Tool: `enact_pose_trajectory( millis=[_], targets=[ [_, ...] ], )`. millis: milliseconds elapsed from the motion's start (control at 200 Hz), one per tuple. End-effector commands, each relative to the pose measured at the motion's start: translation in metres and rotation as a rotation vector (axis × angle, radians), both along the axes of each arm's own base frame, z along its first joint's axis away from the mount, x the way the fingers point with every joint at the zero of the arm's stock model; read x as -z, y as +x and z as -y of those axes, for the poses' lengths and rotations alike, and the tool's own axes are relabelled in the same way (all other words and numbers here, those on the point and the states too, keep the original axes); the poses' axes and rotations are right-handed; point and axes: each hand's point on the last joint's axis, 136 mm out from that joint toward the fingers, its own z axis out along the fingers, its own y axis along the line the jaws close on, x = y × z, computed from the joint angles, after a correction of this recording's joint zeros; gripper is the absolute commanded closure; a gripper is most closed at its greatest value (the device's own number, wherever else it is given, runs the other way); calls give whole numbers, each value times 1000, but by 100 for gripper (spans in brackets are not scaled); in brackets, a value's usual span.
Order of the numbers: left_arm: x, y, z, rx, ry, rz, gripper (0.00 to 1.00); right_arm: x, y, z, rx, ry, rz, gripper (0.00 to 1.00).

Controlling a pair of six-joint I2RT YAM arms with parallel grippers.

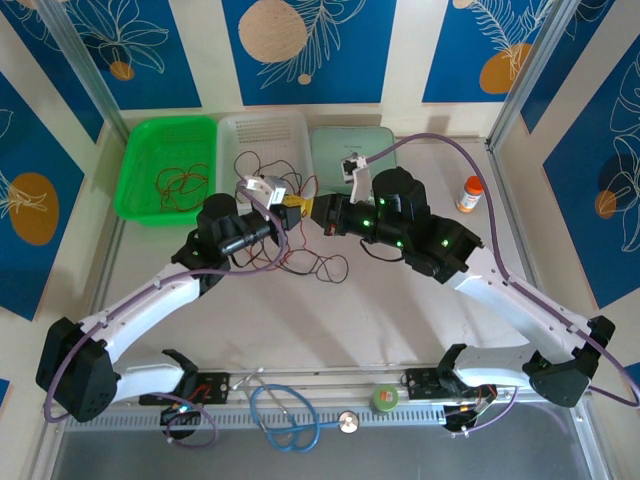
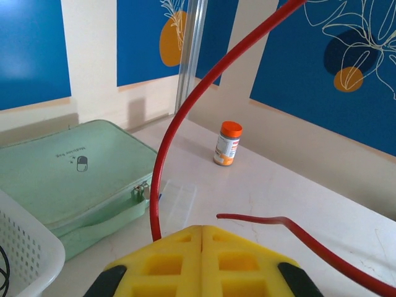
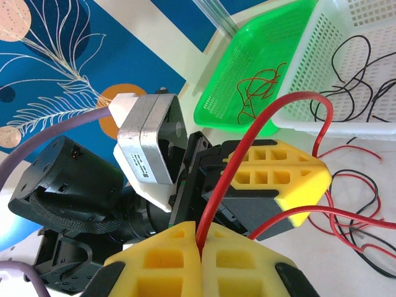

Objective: Untangle the cables

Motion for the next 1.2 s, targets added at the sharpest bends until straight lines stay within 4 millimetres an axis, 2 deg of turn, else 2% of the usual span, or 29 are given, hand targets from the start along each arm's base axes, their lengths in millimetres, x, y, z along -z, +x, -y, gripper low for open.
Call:
enact_pose_trajectory(
  millis=[0,30,110,160,195,270,385,415,495,565,640,830,965,1030,1070,1190],
  targets=[
    [-27,-9,-3,7,-21,63,100,-13,-5,4,7,35,31,100],
    [-26,-12,-4,14,-13,56,100,-12,-4,6,13,33,33,100],
    [-21,-23,-7,39,17,35,78,-13,-4,8,23,28,39,100],
    [-15,-30,-11,44,38,22,76,-14,-4,10,26,27,43,100],
    [-11,-33,-14,37,54,15,80,-15,-4,11,27,28,44,100],
    [-2,-35,-24,1,85,10,100,-15,-4,12,31,29,46,100],
    [3,-38,-33,-37,106,15,100,-16,-5,12,29,35,48,100],
    [4,-38,-34,-40,108,15,92,-16,-6,12,27,36,46,100],
    [2,-39,-33,-33,104,20,55,-18,-7,11,20,43,45,100],
    [0,-39,-29,-11,94,24,38,-16,-7,10,15,42,42,100],
    [-3,-38,-21,23,79,20,32,-16,-7,10,16,42,42,100],
    [3,-21,-1,66,70,-7,29,-17,-8,9,9,45,40,100],
    [3,-8,14,94,55,-21,29,-17,-9,10,10,43,41,100],
    [2,-3,19,100,45,-18,35,-16,-8,10,12,41,40,100],
    [0,-1,21,104,39,-17,46,-17,-9,10,13,41,42,100],
    [-8,0,22,108,26,-14,91,-14,-7,12,23,30,39,100]
  ],
)
